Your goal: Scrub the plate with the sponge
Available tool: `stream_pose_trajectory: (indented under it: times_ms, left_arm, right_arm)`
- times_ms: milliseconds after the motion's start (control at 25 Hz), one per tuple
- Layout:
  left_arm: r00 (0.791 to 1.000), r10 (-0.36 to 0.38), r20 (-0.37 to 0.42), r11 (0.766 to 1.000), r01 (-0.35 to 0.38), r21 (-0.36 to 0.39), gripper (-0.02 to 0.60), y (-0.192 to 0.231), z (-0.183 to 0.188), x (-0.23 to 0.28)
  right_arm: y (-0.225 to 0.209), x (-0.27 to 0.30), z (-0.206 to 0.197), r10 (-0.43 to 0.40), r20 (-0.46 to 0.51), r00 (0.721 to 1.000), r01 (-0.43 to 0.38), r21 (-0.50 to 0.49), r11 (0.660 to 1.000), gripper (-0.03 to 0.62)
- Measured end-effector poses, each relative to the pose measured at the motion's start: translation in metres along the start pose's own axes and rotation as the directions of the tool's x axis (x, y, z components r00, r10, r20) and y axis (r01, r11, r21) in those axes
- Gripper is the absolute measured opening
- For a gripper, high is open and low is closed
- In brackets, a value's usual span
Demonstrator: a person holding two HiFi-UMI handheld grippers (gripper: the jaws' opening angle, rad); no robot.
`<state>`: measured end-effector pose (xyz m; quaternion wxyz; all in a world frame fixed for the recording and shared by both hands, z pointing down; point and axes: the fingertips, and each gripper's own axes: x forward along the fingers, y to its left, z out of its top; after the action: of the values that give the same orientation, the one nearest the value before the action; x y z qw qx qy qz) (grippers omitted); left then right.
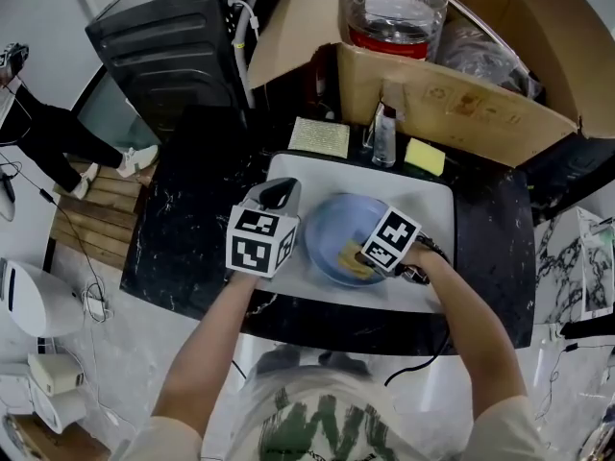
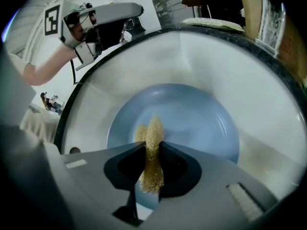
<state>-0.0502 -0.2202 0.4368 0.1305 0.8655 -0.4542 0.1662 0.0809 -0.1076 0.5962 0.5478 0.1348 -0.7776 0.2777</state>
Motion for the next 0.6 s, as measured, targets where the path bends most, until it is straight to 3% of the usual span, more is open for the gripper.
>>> stream_pose_trajectory:
  times_ms: [200,600]
  left_arm:
    - [1.0,0.012,0.003,1.0,-0.012,-0.003,-0.002,0.005,0.0,-0.002]
    - [0.999,0.041,0.004,0.999,-0.041,-0.007,-0.002,0.015,-0.003,-0.009]
  right_arm:
    - [-0.002,0.008,0.017,0.012,0.032,0.999,-0.013,0.02,1.0,0.072]
    - [-0.023,0.021,0.047,-0.016,0.16,0.987,-0.01,0.163,0.987,0.074]
